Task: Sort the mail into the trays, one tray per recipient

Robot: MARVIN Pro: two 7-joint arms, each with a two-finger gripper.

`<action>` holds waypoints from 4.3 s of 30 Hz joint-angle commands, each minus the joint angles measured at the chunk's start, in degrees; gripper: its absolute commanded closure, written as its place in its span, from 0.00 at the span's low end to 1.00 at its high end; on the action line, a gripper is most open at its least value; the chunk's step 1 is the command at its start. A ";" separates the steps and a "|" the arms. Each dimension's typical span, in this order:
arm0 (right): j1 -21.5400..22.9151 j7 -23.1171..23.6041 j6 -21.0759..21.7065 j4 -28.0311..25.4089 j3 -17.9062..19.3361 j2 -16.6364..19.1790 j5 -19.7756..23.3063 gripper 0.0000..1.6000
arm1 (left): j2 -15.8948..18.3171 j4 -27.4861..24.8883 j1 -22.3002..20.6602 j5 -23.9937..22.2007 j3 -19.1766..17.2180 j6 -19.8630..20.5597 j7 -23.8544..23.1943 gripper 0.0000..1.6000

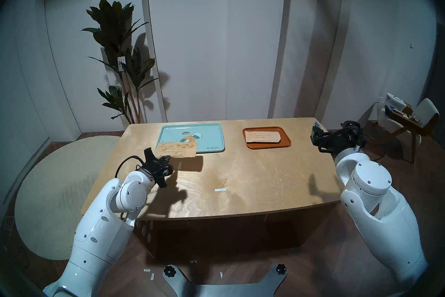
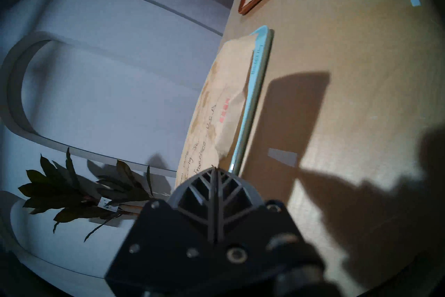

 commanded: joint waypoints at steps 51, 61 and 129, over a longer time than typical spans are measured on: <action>0.48 0.03 -0.20 -0.44 -0.01 0.05 -0.06 0.00 | -22.06 31.20 -29.80 11.00 8.91 5.70 -2.34 1.00; 0.50 0.03 -0.19 -0.28 -0.07 0.09 -0.07 0.00 | -22.84 37.75 -34.50 12.02 7.80 4.84 -1.89 1.00; 0.81 0.00 -0.32 -0.31 -0.24 0.16 -0.06 0.00 | -26.29 51.43 -54.40 -4.23 -14.54 -2.72 5.26 0.00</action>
